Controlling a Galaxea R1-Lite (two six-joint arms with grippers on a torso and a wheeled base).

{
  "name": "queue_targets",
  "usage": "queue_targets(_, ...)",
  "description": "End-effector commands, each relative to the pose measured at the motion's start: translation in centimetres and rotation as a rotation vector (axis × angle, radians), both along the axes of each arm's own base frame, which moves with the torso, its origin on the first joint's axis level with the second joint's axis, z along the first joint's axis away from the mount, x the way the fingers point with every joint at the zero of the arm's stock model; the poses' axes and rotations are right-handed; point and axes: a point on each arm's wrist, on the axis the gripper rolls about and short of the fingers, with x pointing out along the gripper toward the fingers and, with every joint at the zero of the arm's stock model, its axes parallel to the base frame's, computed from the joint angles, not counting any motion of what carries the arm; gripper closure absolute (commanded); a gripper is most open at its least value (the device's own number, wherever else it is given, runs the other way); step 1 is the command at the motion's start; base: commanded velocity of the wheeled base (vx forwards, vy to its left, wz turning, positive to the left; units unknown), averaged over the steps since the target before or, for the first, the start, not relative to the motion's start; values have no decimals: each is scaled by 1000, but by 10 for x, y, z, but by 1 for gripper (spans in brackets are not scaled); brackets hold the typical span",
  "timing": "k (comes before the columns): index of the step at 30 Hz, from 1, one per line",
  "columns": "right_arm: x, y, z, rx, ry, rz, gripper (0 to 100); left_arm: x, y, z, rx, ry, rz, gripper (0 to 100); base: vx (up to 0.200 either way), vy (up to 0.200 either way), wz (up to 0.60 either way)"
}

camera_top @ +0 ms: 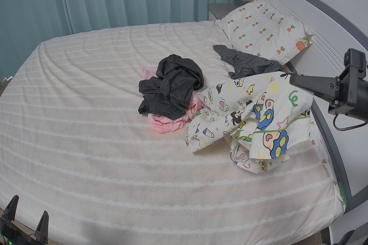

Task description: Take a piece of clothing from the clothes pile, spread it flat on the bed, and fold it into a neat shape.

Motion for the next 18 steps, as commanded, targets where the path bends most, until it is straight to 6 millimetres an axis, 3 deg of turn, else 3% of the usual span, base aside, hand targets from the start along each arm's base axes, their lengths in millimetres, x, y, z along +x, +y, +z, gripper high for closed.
queue_targets(1,-29,1,32,41,-80,75,100,1,-1,-2,29,5,-50,0,0,0,0)
queue_targets(2,-31,1,36,43,-81,87,100,0,-1,6,17,-13,-73,0,0,0,0)
queue_targets(4,-35,5,41,46,-85,115,100,-4,-2,52,-55,-85,-113,0,0,0,0)
queue_targets(5,-38,8,44,48,-87,139,100,-3,-3,87,-138,-115,-169,0,0,0,0)
queue_targets(7,-39,10,46,50,-88,152,100,-1,-4,102,-171,-113,-226,0,0,0,0)
queue_targets(8,-41,14,47,52,-89,178,100,12,-7,116,-176,-41,-383,0,0,0,0)
queue_targets(9,-41,15,47,53,-90,182,100,16,-7,116,-178,-20,-409,0,0,0,0)
queue_targets(11,-39,26,49,51,-84,216,100,54,-14,113,-183,191,-581,0,0,0,0)
queue_targets(16,-37,32,55,59,-90,237,100,89,-24,104,-136,369,-757,0,0,0,0)
queue_targets(17,-33,37,58,61,-92,242,100,106,-38,92,-71,477,-877,0,0,0,0)
queue_targets(18,-32,38,58,61,-89,243,100,110,-41,89,-58,501,-897,0,0,0,0)
